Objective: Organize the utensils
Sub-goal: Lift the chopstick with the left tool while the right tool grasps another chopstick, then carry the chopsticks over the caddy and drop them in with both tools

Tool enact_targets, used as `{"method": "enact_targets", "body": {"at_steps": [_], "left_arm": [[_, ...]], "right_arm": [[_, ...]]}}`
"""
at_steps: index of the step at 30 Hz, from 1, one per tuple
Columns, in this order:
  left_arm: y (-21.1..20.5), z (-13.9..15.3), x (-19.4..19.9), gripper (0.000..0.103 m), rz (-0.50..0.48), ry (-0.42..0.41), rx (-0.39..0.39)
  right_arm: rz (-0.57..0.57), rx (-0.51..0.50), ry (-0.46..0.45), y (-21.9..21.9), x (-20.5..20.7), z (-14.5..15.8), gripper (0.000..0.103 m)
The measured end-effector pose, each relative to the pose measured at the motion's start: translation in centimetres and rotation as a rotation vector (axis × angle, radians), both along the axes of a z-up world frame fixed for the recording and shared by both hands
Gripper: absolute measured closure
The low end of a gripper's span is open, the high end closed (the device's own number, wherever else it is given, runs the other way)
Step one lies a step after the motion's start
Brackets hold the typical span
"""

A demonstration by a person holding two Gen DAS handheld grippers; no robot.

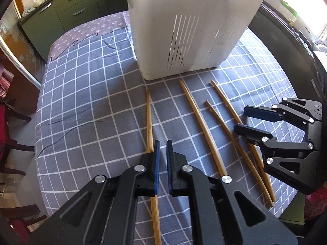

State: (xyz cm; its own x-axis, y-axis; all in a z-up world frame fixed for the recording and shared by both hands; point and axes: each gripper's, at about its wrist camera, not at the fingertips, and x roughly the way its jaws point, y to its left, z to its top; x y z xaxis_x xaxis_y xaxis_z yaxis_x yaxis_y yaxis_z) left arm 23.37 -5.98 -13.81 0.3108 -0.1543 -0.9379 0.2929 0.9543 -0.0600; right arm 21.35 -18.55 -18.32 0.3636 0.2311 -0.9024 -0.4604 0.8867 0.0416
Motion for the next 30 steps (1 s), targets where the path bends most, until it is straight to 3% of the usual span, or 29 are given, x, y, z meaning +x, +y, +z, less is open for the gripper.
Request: {"method": "enact_targets", "body": {"at_steps": [4, 13, 14, 18, 22, 23, 24, 30], "left_arm": [[0.9, 0.6, 0.5, 0.076, 0.012, -0.020, 0.008], [1.5, -1.0, 1.7, 0.076, -0.002, 0.017, 0.058], [1.4, -1.0, 1.7, 0.077, -0.006, 0.016, 0.061], [0.7, -1.1, 1.5, 0.096, -0.028, 0.016, 0.062], [0.3, -1.1, 1.4, 0.097, -0.030, 0.018, 0.071], [0.4, -1.1, 1.4, 0.097, -0.028, 0.021, 0.064], [0.6, -1.1, 1.4, 0.097, -0.025, 0.022, 0.059], [1.5, 0.3, 0.3, 0.097, -0.016, -0.040, 0.046]], "right_arm": [[0.000, 0.001, 0.000, -0.1, 0.1, 0.0, 0.072], [0.001, -0.001, 0.001, -0.1, 0.0, 0.0, 0.072], [0.001, -0.002, 0.002, -0.1, 0.0, 0.0, 0.072], [0.000, -0.005, 0.002, 0.2, 0.0, 0.1, 0.070], [-0.011, 0.000, 0.004, 0.1, 0.3, 0.1, 0.076], [-0.013, 0.009, 0.007, -0.1, 0.5, 0.2, 0.088], [-0.018, 0.018, 0.011, -0.3, 0.7, 0.1, 0.093], [-0.033, 0.057, 0.002, -0.9, 0.6, 1.0, 0.096]]}}
